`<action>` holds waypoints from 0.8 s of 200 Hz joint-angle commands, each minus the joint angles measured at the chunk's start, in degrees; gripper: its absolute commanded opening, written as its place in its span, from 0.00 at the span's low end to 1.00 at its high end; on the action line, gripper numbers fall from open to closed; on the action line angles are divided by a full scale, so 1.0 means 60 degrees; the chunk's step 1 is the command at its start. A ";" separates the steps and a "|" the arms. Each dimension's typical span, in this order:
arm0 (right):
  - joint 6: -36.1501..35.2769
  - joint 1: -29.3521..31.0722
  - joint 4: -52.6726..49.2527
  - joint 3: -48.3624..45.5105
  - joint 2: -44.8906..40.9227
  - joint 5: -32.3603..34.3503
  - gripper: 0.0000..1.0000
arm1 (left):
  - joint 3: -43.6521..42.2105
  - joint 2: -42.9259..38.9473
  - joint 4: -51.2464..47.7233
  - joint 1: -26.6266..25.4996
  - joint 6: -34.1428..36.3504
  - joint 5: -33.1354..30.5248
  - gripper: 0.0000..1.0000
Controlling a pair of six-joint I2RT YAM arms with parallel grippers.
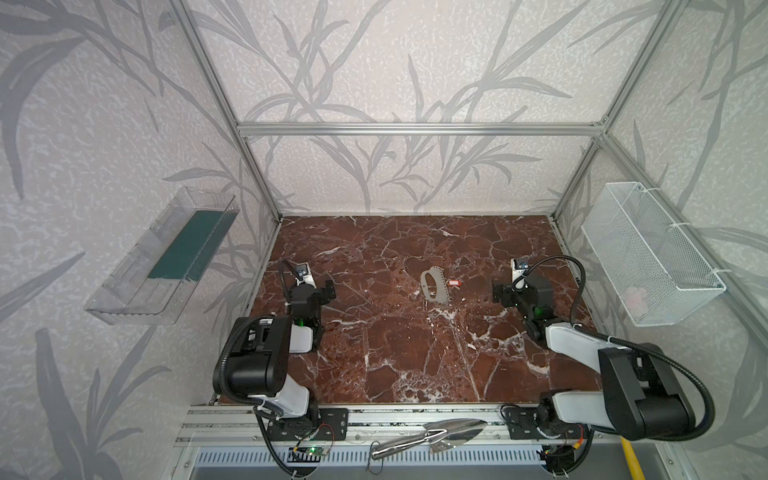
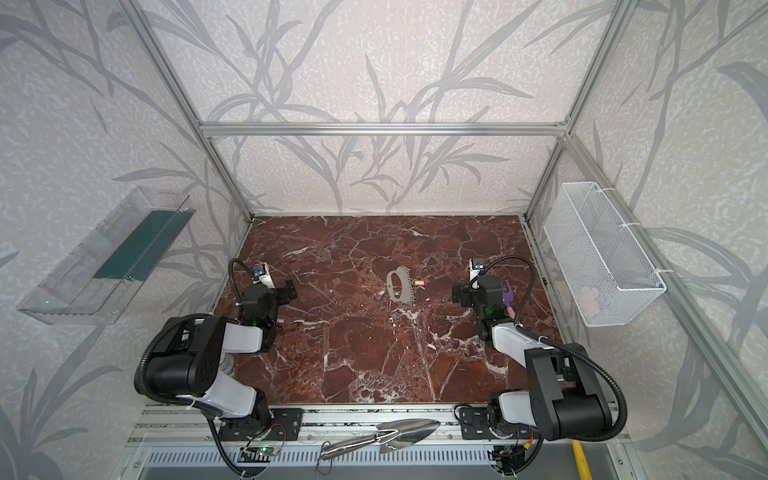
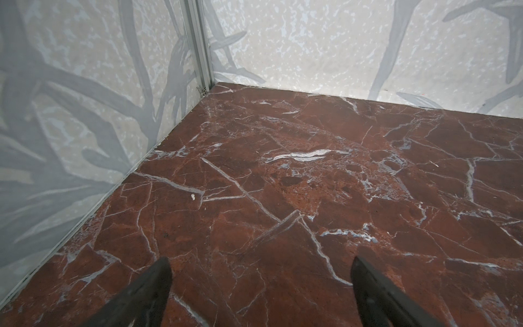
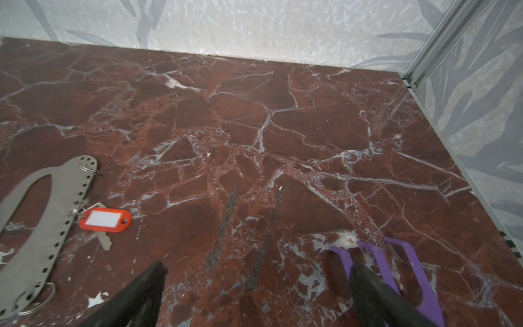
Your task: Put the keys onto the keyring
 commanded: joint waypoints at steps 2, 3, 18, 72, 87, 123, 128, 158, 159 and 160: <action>-0.0641 -0.0047 0.2476 -0.0268 0.0778 -0.0498 0.99 | 0.0121 0.0031 0.0067 0.0008 -0.0039 -0.0151 0.99; -0.0657 -0.0047 0.2579 -0.0289 0.0817 -0.0518 0.99 | 0.0117 0.0034 0.0067 0.0008 -0.0039 -0.0150 0.99; -0.0744 -0.0103 0.3525 -0.0469 0.1499 -0.0719 0.99 | 0.0115 0.0034 0.0071 0.0008 -0.0031 -0.0151 0.99; -0.0640 -0.0300 0.4079 -0.0614 0.1892 -0.1174 0.99 | 0.0144 0.0030 0.0023 0.0008 -0.0007 -0.0134 0.99; -0.0563 -0.0296 0.4311 -0.0746 0.1891 -0.0961 0.99 | 0.0147 0.0028 0.0024 0.0016 -0.0009 -0.0134 0.99; -0.0582 -0.0292 0.3966 -0.0541 0.1909 -0.1004 0.99 | 0.0143 0.0035 0.0027 0.0007 -0.0006 -0.0134 0.99; -0.0579 -0.0296 0.3915 -0.0530 0.1886 -0.0992 0.99 | 0.0143 0.0035 0.0025 0.0008 -0.0004 -0.0134 0.99; -0.0574 -0.0298 0.3924 -0.0530 0.1888 -0.0993 0.99 | 0.0150 0.0033 0.0034 -0.0004 -0.0009 -0.0144 0.99; -0.0572 -0.0297 0.3926 -0.0530 0.1892 -0.0992 0.99 | 0.0147 0.0028 0.0029 -0.0005 -0.0009 -0.0146 0.99; -0.0571 -0.0296 0.3926 -0.0530 0.1894 -0.0991 0.99 | 0.0145 0.0032 0.0026 0.0001 -0.0009 -0.0140 0.99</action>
